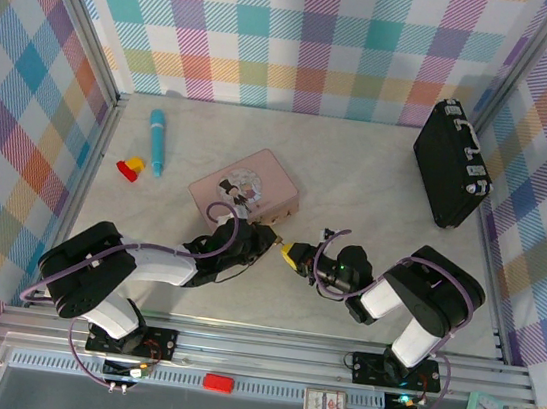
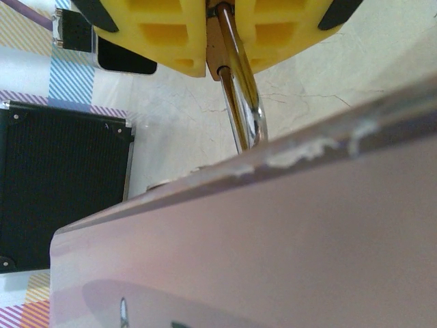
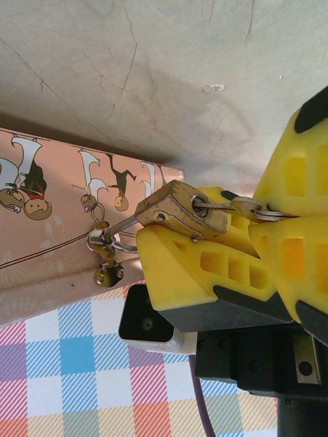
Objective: Unlock the padlock with the key
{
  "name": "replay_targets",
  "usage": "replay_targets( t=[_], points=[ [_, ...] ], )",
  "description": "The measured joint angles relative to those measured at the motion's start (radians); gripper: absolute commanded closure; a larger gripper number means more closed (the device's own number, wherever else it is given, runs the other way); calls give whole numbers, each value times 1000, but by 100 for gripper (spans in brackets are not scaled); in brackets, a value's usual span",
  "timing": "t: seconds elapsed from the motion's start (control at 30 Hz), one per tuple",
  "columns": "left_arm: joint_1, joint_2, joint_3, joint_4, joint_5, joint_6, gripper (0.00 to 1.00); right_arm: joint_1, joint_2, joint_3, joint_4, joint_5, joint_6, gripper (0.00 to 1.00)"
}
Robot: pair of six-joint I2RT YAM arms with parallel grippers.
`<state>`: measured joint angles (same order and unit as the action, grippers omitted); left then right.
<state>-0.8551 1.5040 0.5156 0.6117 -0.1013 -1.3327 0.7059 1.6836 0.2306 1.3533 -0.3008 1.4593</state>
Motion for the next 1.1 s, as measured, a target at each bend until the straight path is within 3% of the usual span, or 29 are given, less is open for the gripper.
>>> replay_targets(
  t=[1.1],
  points=[
    [-13,-66,15,-44,-20,-5,100,-40,43,51,45,-113,7,100]
  ],
)
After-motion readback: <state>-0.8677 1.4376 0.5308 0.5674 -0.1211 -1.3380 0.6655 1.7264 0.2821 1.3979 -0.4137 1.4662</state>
